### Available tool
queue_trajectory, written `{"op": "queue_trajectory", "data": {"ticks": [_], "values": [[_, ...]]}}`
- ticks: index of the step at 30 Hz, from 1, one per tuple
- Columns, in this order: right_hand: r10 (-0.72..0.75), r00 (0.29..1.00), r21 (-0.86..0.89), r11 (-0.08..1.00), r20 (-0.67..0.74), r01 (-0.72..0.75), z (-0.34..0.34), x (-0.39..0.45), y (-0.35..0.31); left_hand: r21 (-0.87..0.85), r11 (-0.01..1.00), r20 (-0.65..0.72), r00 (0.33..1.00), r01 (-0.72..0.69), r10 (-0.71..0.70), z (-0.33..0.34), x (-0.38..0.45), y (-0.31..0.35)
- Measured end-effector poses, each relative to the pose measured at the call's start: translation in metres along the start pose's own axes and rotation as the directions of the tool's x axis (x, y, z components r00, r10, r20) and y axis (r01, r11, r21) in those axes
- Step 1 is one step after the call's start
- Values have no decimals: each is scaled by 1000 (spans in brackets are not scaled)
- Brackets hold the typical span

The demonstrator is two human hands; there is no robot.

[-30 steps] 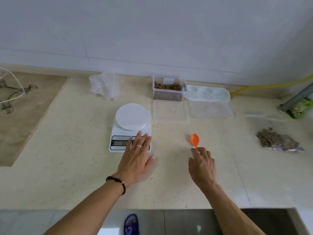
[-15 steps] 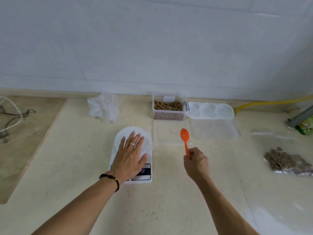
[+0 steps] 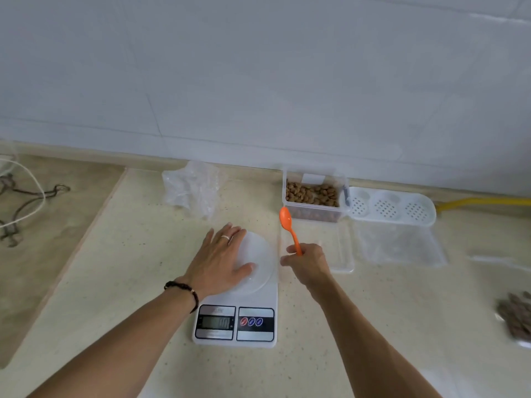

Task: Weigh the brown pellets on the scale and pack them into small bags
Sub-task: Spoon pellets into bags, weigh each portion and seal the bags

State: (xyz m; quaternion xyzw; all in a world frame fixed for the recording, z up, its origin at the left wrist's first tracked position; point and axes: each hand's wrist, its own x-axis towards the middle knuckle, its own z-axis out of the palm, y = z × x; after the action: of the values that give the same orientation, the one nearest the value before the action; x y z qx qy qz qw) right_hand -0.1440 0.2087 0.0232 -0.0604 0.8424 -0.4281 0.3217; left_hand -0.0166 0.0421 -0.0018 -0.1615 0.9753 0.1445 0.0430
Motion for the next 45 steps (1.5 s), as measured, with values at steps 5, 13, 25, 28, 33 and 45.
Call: {"op": "queue_trajectory", "data": {"ticks": [5, 13, 25, 28, 33, 45], "values": [[-99, 988, 148, 986, 117, 81, -13, 4, -16, -72, 997, 100, 995, -15, 22, -17, 15, 28], [-215, 955, 53, 976, 202, 209, -37, 20, -39, -246, 967, -45, 996, 61, -74, -42, 27, 61], [-167, 875, 305, 952, 454, 24, -53, 35, -55, -265, 958, -71, 989, 106, -129, -60, 32, 68], [-195, 882, 249, 964, 428, 92, -52, 34, -58, -274, 959, -93, 991, 67, -96, -65, 31, 71], [-211, 914, 230, 964, 347, 135, -42, 31, -66, -301, 952, -16, 998, 59, -67, -74, 37, 65], [-187, 971, 112, 979, 152, 171, -18, 27, -87, -392, 918, -72, 997, -57, 32, -91, 44, 32]]}}
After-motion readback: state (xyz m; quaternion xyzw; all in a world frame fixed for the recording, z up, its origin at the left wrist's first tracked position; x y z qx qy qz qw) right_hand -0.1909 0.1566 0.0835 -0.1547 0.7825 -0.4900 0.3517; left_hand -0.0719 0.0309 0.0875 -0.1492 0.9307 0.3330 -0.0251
